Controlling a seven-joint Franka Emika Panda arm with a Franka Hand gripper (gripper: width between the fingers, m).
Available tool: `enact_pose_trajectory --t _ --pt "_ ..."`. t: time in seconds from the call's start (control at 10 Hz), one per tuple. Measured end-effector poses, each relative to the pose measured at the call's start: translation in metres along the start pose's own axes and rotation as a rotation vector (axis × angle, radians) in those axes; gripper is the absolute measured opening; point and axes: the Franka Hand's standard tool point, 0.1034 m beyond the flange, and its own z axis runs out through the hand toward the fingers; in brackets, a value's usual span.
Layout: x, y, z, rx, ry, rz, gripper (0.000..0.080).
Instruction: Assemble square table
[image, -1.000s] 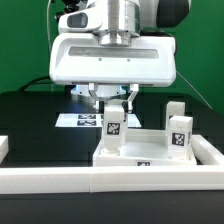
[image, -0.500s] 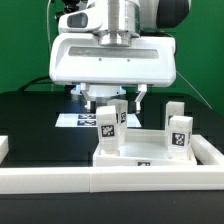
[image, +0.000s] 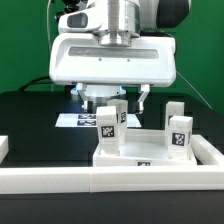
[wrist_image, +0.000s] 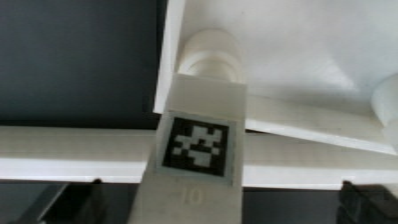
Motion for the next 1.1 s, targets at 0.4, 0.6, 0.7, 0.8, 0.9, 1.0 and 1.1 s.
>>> enact_pose_trajectory --t 0.4,0.6,0.7,0.8,0.9,1.0,1.1 --pt "0.007 0.01 -0.019 0.017 -0.018 0.012 0.0649" --pt "0.008 0.011 -0.022 0.034 -0.053 0.022 0.0649" --pt "0.001 0.003 -0.02 0.068 -0.136 0.038 0.0649" --pt "-0.001 0.002 -0.019 0.095 -0.206 0.041 0.0649" --pt "-0.001 0.007 -0.015 0.113 -0.289 0.037 0.0649" --pt "0.003 0.012 -0.01 0.121 -0.354 0.028 0.0649" --pt "0.002 0.013 -0.008 0.135 -0.433 0.017 0.0649"
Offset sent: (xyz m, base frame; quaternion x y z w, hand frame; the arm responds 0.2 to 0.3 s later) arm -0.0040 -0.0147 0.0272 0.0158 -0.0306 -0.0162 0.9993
